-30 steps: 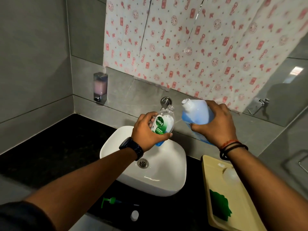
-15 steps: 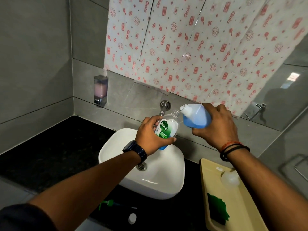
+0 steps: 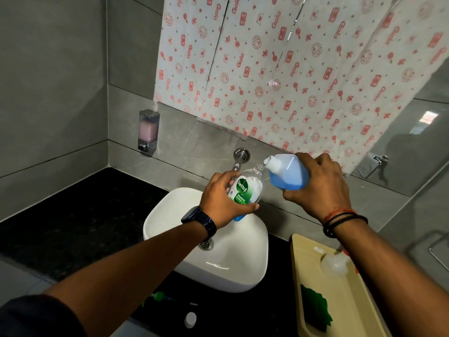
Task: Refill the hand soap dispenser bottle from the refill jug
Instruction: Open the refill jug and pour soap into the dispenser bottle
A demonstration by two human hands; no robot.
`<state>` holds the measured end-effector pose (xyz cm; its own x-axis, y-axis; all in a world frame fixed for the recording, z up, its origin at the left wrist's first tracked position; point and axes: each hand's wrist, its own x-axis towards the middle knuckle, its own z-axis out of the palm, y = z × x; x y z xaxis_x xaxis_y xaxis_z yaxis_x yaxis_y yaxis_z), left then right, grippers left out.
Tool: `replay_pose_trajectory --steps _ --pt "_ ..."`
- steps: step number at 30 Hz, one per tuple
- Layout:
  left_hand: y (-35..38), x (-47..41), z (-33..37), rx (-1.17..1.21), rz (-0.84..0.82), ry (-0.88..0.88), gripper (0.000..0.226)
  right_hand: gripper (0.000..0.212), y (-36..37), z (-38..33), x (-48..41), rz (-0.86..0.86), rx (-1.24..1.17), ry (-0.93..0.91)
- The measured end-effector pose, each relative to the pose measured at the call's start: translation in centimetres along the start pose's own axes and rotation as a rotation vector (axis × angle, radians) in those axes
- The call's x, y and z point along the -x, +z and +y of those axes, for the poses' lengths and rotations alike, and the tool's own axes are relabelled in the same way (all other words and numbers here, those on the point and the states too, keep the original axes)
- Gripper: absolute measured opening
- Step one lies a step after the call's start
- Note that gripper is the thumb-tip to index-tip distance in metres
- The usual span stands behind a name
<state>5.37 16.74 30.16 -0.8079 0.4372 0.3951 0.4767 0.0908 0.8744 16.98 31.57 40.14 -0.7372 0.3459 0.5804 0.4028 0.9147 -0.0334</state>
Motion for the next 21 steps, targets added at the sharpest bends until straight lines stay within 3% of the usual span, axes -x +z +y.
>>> replay_pose_trajectory --steps 21 --pt "0.00 -0.58 0.01 0.037 0.005 -0.007 0.082 0.077 -0.10 0.07 -0.79 0.005 0.065 -0.036"
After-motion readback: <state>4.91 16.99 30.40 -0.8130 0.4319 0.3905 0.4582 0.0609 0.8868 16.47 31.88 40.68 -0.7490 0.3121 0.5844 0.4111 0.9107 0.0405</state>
